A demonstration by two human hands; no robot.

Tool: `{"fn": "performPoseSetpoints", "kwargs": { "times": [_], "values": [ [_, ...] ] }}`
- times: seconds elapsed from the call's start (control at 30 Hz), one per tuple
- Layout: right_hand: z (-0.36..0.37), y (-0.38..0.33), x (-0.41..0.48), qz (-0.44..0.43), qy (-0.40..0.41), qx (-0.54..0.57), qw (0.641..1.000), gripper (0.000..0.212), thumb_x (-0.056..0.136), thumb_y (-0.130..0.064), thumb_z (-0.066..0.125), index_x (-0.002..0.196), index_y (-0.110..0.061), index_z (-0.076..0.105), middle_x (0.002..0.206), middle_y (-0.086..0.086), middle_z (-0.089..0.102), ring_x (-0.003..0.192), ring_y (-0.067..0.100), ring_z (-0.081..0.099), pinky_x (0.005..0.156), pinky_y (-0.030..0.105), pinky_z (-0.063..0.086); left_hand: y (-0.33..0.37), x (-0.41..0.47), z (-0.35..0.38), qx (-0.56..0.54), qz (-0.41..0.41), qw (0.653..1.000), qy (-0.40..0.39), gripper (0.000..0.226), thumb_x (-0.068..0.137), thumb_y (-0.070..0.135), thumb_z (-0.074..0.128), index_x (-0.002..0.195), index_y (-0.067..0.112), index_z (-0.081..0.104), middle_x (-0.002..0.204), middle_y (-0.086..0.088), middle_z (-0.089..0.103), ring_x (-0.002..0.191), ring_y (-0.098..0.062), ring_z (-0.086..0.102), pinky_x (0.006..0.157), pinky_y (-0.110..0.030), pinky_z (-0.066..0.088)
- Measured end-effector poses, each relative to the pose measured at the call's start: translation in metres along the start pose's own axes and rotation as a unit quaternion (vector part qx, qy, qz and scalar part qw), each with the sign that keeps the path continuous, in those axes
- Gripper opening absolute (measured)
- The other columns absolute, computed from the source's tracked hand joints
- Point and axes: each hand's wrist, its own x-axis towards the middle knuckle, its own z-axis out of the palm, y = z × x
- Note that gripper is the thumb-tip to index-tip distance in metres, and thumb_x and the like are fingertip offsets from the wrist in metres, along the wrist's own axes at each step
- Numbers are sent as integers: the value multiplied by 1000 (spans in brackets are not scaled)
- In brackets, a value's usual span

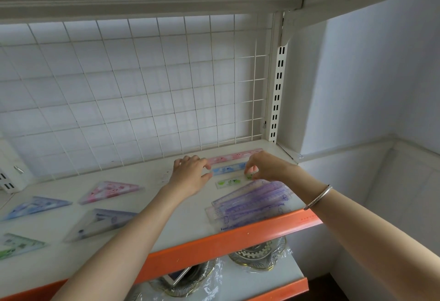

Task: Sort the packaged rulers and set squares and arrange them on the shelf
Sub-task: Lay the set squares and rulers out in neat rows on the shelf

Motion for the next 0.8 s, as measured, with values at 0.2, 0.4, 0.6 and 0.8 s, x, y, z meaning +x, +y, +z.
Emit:
{"fn": "performPoseSetpoints", "kwargs": {
  "times": [0.2, 0.4, 0.6, 0.8],
  "values": [
    [-5, -5, -10, -27, 22, 43, 998, 25, 82, -9, 71, 107, -10, 70, 104, 3, 68, 85, 7, 56, 77, 12, 40, 4, -6, 1, -7, 19, 1000, 4, 28, 97, 41, 47, 120, 28, 55, 127, 4, 52, 123, -19, 39, 103, -34, 22],
    [-10, -13, -27, -37, -40, 114, 992, 21, 74, -17, 78, 94, -14, 74, 85, -8, 70, 74, -5, 61, 74, 10, 45, 26, -12, -2, -78, 85, 993, -3, 20, 89, 45, 59, 100, 29, 66, 104, 15, 63, 109, -13, 45, 94, -32, 27],
    [-12, -10, -45, -20, -97, 107, 989, 41, 67, -26, 84, 104, -19, 69, 103, -3, 69, 92, 6, 61, 89, 23, 47, 52, -21, -3, -125, 125, 978, -107, 42, 73, 62, 68, 103, 32, 64, 101, 20, 62, 106, -6, 46, 102, -32, 26],
    [-6, -9, -54, -3, -91, 65, 994, 53, 60, -29, 87, 105, -31, 61, 111, -4, 58, 100, 12, 54, 94, 32, 46, 62, -26, -7, -78, 111, 974, -184, 73, 59, 63, 79, 117, 27, 55, 108, 16, 56, 106, -7, 53, 95, -27, 33]
  ]
}}
